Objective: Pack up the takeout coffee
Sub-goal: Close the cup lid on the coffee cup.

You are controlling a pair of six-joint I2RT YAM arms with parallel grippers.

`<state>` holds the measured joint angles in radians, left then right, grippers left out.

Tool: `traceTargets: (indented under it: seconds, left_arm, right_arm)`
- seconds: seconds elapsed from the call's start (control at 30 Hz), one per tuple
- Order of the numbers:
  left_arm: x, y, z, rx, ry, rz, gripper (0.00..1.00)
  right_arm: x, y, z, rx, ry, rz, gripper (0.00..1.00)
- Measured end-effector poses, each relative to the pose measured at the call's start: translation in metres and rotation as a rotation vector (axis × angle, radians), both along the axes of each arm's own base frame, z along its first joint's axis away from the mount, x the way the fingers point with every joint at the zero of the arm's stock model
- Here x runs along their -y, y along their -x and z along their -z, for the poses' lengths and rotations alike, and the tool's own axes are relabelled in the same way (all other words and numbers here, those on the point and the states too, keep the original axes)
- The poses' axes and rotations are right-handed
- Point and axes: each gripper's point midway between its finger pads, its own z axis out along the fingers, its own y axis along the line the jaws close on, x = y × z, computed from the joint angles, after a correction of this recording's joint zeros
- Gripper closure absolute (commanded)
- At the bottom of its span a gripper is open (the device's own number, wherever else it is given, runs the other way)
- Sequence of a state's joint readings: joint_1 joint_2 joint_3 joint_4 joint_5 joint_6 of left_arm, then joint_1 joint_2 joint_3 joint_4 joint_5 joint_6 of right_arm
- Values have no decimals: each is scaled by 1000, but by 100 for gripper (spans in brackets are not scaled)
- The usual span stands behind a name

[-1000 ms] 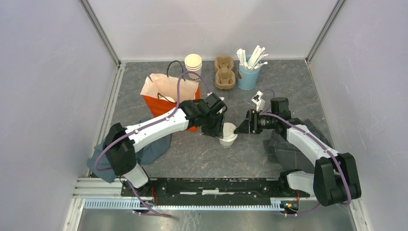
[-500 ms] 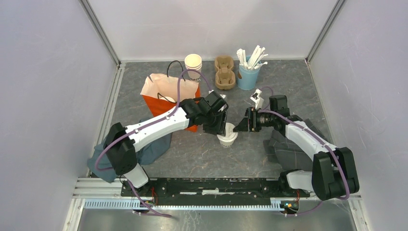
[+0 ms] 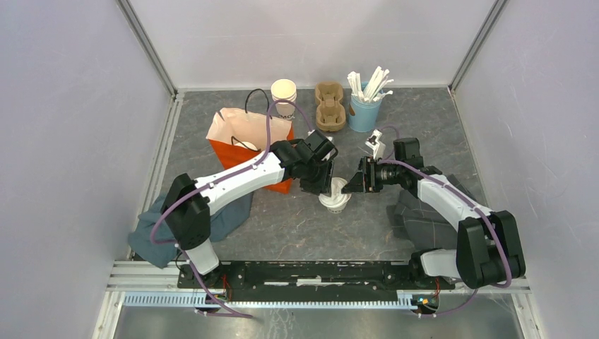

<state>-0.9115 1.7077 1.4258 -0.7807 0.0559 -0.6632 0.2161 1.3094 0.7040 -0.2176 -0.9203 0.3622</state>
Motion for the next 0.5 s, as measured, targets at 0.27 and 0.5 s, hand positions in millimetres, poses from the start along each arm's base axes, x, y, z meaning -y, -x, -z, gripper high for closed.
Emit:
traceTargets:
  seconds: [0.27,0.5]
  left_arm:
    - [5,-4,-7,18,18,7,48]
    - [3,-4,-7,22,12,13,38]
  right_arm:
    - [1,0,3,-5,13,4,34]
    - [4,-7,3,10,50,30,38]
